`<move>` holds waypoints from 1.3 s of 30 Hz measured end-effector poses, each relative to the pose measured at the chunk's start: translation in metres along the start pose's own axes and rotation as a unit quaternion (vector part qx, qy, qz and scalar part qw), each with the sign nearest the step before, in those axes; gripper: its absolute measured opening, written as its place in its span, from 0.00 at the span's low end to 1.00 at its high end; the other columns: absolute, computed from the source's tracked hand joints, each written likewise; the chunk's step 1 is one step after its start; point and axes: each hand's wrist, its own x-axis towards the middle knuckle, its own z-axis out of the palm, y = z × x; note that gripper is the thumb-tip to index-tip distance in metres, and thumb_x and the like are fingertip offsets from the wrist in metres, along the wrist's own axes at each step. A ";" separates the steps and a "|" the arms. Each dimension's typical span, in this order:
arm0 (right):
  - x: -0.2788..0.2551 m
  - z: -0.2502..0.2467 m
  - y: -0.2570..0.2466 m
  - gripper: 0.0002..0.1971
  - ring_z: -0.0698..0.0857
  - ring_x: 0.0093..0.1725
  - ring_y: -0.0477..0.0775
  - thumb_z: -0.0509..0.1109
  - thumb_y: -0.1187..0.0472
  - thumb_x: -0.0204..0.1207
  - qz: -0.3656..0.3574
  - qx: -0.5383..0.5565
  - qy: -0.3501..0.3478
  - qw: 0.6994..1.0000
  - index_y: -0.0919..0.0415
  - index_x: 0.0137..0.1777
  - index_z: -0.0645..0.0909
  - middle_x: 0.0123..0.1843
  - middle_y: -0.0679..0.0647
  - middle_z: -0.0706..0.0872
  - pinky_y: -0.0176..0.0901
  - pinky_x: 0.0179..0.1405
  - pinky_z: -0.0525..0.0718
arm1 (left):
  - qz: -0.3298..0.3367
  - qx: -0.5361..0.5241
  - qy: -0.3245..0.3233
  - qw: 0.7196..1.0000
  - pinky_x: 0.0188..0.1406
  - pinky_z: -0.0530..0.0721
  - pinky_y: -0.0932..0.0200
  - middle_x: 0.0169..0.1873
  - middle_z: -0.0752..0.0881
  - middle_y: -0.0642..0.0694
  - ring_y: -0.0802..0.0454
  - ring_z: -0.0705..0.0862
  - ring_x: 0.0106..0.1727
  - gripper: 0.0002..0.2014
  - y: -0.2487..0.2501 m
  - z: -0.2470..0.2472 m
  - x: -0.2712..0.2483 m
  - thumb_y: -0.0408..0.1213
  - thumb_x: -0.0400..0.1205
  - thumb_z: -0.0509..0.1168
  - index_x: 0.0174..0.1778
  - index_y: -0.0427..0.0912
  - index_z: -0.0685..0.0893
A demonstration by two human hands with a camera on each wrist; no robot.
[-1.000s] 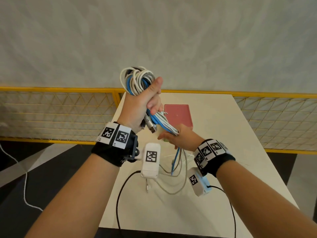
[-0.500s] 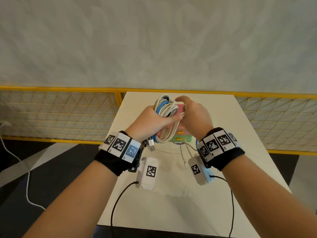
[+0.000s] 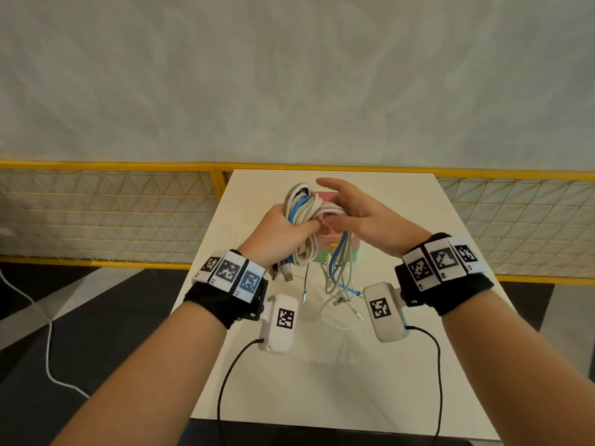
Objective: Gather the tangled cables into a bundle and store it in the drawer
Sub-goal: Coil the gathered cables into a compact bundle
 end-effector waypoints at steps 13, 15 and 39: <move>-0.022 0.016 0.020 0.14 0.67 0.24 0.44 0.54 0.57 0.87 0.024 0.094 0.136 0.986 0.68 0.48 0.71 0.28 0.45 0.68 0.39 0.26 0.69 | -0.044 -0.172 0.021 0.984 0.33 0.78 0.53 0.17 0.71 0.51 0.52 0.71 0.19 0.18 0.002 -0.006 0.004 0.50 0.80 0.71 0.42 0.37 0.80; -0.018 0.021 0.009 0.16 0.65 0.23 0.43 0.50 0.54 0.88 0.013 0.107 0.177 0.978 0.64 0.49 0.73 0.28 0.47 0.66 0.37 0.23 0.65 | -0.043 -0.089 0.077 0.992 0.34 0.82 0.50 0.18 0.76 0.48 0.50 0.76 0.21 0.22 0.002 -0.003 0.005 0.55 0.75 0.74 0.39 0.37 0.80; -0.012 0.027 -0.006 0.23 0.76 0.70 0.58 0.62 0.45 0.76 0.102 0.139 0.060 0.983 0.44 0.71 0.74 0.71 0.57 0.68 0.60 0.61 0.84 | 0.022 -0.018 0.066 0.997 0.35 0.84 0.63 0.31 0.87 0.47 0.58 0.87 0.32 0.04 0.007 0.009 0.011 0.34 0.74 0.76 0.40 0.41 0.87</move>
